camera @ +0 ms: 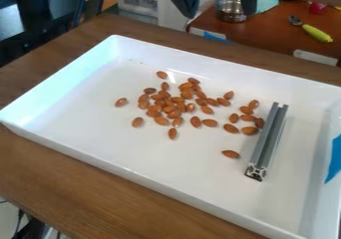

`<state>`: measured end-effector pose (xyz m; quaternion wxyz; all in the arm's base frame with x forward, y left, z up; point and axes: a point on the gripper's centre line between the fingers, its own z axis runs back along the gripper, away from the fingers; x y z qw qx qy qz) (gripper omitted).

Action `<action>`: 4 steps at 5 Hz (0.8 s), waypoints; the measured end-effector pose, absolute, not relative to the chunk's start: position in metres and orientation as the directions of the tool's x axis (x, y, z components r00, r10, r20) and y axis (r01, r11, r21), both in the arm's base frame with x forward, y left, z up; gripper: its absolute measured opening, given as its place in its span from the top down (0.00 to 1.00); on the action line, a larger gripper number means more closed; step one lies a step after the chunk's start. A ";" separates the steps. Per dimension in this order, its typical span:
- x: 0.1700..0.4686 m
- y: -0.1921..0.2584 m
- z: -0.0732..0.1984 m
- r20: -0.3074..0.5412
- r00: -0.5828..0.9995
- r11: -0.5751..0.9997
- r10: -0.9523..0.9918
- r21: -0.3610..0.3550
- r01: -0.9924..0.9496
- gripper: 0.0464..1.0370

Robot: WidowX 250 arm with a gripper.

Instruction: Sweep into pile

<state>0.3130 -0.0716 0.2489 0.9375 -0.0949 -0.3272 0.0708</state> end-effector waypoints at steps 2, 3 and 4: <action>0.318 -0.095 0.222 0.588 0.791 0.980 0.169 -0.187 -0.070 0.04; 0.328 -0.106 0.198 0.555 0.818 0.983 0.150 -0.176 -0.061 0.04; 0.330 -0.115 0.180 0.508 0.849 0.981 0.143 -0.186 -0.054 0.04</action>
